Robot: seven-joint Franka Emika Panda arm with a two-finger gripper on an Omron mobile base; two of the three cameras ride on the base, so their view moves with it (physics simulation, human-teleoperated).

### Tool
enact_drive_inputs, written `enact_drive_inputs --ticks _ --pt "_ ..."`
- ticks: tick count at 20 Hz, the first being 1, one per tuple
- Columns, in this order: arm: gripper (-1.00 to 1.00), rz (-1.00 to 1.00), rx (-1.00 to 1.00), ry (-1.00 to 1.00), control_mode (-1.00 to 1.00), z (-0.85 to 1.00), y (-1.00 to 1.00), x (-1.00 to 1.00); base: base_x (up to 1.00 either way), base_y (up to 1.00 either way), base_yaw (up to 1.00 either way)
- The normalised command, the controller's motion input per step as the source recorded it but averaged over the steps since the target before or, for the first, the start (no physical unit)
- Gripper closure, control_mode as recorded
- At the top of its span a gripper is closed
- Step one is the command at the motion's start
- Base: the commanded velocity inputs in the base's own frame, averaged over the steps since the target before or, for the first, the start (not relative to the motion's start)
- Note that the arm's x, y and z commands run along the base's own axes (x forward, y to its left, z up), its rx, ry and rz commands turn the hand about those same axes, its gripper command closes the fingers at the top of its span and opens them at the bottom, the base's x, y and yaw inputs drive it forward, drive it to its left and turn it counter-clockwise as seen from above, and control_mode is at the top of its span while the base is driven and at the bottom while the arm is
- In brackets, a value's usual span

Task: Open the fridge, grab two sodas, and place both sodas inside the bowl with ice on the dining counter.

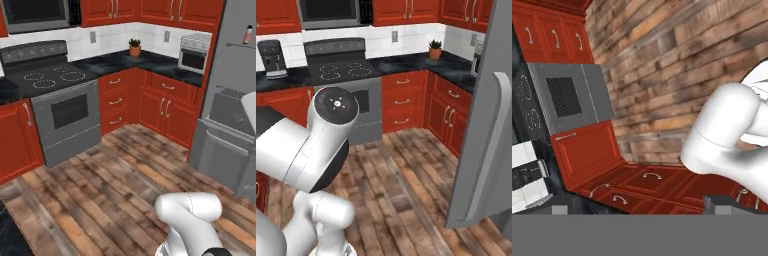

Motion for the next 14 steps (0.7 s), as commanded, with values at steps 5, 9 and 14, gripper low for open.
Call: enact_drive_inputs --ticks 5,9,14 --pt "-1.0 0.0 0.0 0.0 1.0 0.0 0.0 0.0 0.05 0.19 -0.61" --pt "-1.0 0.0 0.0 0.0 1.0 0.0 0.0 0.0 0.04 0.4 -0.6" --pt "-1.0 0.0 0.0 0.0 1.0 0.0 0.0 0.0 0.14 0.66 -0.5"
